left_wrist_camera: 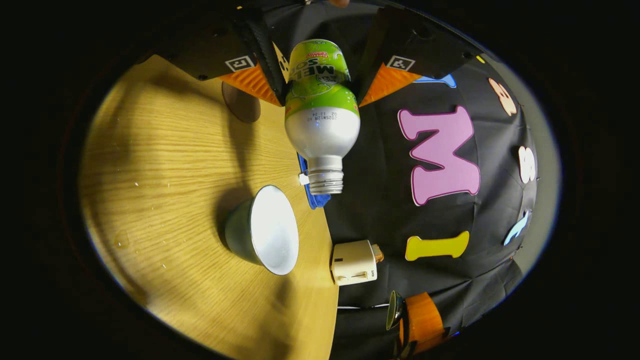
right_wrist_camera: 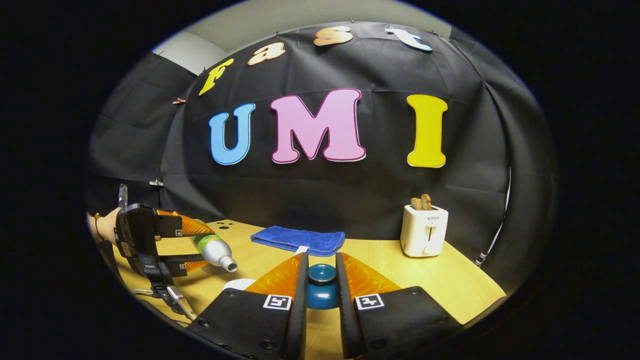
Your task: Open the teacup lid with one hand, grasp the water bottle and pour water into the teacup with the other hand; after pouring, place the water bottle on the coaster and then close the teacup lid.
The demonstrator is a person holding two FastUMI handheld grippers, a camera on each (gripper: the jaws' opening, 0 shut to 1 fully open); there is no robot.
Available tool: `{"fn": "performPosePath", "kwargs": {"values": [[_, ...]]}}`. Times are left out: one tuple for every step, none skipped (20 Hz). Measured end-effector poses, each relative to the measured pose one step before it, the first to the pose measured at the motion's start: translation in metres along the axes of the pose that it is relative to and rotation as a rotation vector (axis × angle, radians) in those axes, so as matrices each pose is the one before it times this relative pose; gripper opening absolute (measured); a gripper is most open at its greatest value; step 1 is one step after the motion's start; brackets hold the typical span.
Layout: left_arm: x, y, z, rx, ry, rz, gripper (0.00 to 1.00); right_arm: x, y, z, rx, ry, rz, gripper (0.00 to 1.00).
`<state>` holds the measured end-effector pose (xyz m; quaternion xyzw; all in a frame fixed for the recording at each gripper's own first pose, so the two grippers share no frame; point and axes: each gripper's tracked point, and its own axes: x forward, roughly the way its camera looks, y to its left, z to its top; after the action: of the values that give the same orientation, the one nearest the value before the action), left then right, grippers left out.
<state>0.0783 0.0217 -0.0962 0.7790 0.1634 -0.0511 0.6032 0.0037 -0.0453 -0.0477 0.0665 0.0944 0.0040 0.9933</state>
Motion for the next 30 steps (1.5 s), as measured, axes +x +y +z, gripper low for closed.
{"fn": "performPosePath", "kwargs": {"values": [[-0.00039, 0.00135, 0.00095, 0.02171, -0.00089, 0.00872, 0.81, -0.00011, 0.00063, -0.00006, -0.00058, -0.00072, -0.00037, 0.31], [-0.00045, 0.00165, 0.00071, 0.02046, -0.00042, 0.00679, 0.81, -0.00036, 0.00006, 0.00069, -0.00058, -0.00118, 0.00018, 0.36], [-0.00012, 0.0014, -0.00064, 0.01953, -0.00055, 0.00621, 0.81, -0.00014, -0.0008, 0.00058, 0.00074, -0.00227, -0.00106, 0.31], [0.00015, 0.00101, -0.00002, 0.01761, -0.00046, 0.00711, 0.81, -0.00011, -0.00006, 0.00043, 0.00187, -0.00211, 0.00133, 0.31], [-0.00013, 0.00196, -0.0003, 0.01654, -0.00074, 0.00783, 0.81, -0.00047, -0.00039, 0.00056, 0.00185, -0.00164, -0.00025, 0.31], [-0.0005, 0.00038, -0.00081, 0.01303, -0.00083, 0.00329, 0.81, -0.00021, -0.00012, 0.00091, 0.00025, -0.00084, 0.00079, 0.31], [-0.00053, -0.00001, 0.00113, 0.01376, -0.00302, 0.00289, 0.81, -0.00043, -0.00015, -0.00033, -0.00048, 0.00076, -0.00051, 0.31], [-0.00039, 0.00203, -0.00058, 0.01272, -0.00109, 0.00281, 0.81, 0.00007, -0.00015, 0.00004, -0.00054, 0.00008, 0.00002, 0.31], [-0.00031, -0.00015, -0.00003, 0.00972, -0.00073, 0.00419, 0.81, 0.0004, -0.00021, -0.00003, 0.00098, 0.0006, 0.00061, 0.31], [0.00035, 0.00138, -0.00083, 0.00767, -0.00123, 0.00224, 0.81, -0.00002, 0.0001, 0.00041, 0.00127, -0.00041, 0.00112, 0.31], [0.00026, 0.00036, 0.00029, 0.00891, -0.00005, 0.00135, 0.81, -0.00044, 0.00047, -0.00006, -0.00061, 0.00001, 0.0002, 0.31], [0.00235, 0.0029, -0.0029, 0.01187, 0.0, 0.00061, 0.82, -0.00006, -0.00015, 0.00017, -0.00104, 0.0, -0.00086, 0.31], [0.00079, 0.00135, -0.00056, 0.01251, 0.00051, 0.00117, 0.82, 0.00009, 0.00017, -0.00001, 0.00038, -0.00009, 0.00087, 0.31], [0.00075, 0.00158, 0.00117, 0.00728, -0.00163, 0.00257, 0.82, -0.00069, 0.00015, 0.0004, 0.00115, -0.00097, -0.00042, 0.31], [0.00062, 0.00221, -0.00168, 0.00639, -0.00259, 0.00165, 0.82, 0.00043, -0.00054, 0.00031, 0.00068, -0.0012, 0.00023, 0.31], [-0.00069, 0.00069, -0.00068, 0.00753, -0.00083, 0.00091, 0.82, -0.00027, 0.00007, 0.00055, -0.00135, 0.00006, 0.00005, 0.31], [-0.00029, 0.00102, 0.00032, 0.00845, -0.00118, 0.00452, 0.82, -0.00025, -0.00078, 0.00108, -0.002, -0.00223, -0.00188, 0.31], [0.00095, 0.00288, -0.00125, 0.00912, -0.00118, 0.00342, 0.82, -0.0005, -0.00064, 0.00115, -0.0001, -0.00227, -0.00166, 0.31], [0.00122, 0.00236, -0.001, 0.01233, -0.00105, 0.00258, 0.82, -0.00025, -0.00016, 0.00049, 0.00236, -0.00108, 0.00037, 0.36], [0.00039, 0.00387, 0.00054, 0.0161, -0.00061, 0.0041, 0.82, 0.00045, 0.00007, 0.00013, 0.00105, 0.00027, -0.00093, 0.31], [-0.00073, 0.00412, -0.00199, 0.01788, -0.00191, 0.00393, 0.82, -0.00082, -0.00065, -0.00073, -0.00022, 0.00047, -0.00067, 0.36], [0.00051, 0.00239, -0.00088, 0.02035, -0.00292, 0.00385, 0.82, 0.00028, 0.00012, -0.00031, -0.00043, 0.00031, 0.00041, 0.36], [0.00069, 0.00501, -0.00131, 0.02018, -0.00302, 0.00566, 0.82, -0.00064, 0.00061, 0.0011, -0.00006, -0.00075, 0.00121, 0.36], [-0.00012, 0.00385, 0.00035, 0.01689, -0.00434, 0.0065, 0.82, 0.00112, 0.00089, 0.00034, -0.00019, -0.00127, 0.00071, 0.31], [-0.0001, 0.00304, -0.00057, 0.01308, -0.0046, 0.00518, 0.82, -0.00024, 0.00011, -0.00012, -0.0001, -0.00037, 0.00062, 0.31], [0.00075, 0.00241, 0.00011, 0.01349, -0.00154, 0.00362, 0.82, -0.00023, 0.00022, 0.00018, 0.00021, 0.00019, 0.00094, 0.31], [-0.00016, 0.00421, -0.00156, 0.01355, -0.00107, 0.00466, 0.82, 0.00021, -0.00048, -0.0003, -0.00032, 0.00041, -0.00016, 0.31], [0.00001, 0.00179, -0.00086, 0.01034, 0.00053, 0.00277, 0.81, -0.00058, -0.00038, 0.00001, -0.00042, -0.00145, -0.00071, 0.31], [0.00071, 0.00175, -0.00208, 0.01051, 0.00069, 0.00168, 0.82, 0.0001, -0.00105, 0.00147, 0.00095, -0.00135, -0.00181, 0.31], [-0.00014, -0.00001, -0.00132, 0.01252, 0.00265, -0.00305, 0.82, -0.00092, -0.0004, 0.00039, 0.00217, -0.00202, -0.00033, 0.31]]}}
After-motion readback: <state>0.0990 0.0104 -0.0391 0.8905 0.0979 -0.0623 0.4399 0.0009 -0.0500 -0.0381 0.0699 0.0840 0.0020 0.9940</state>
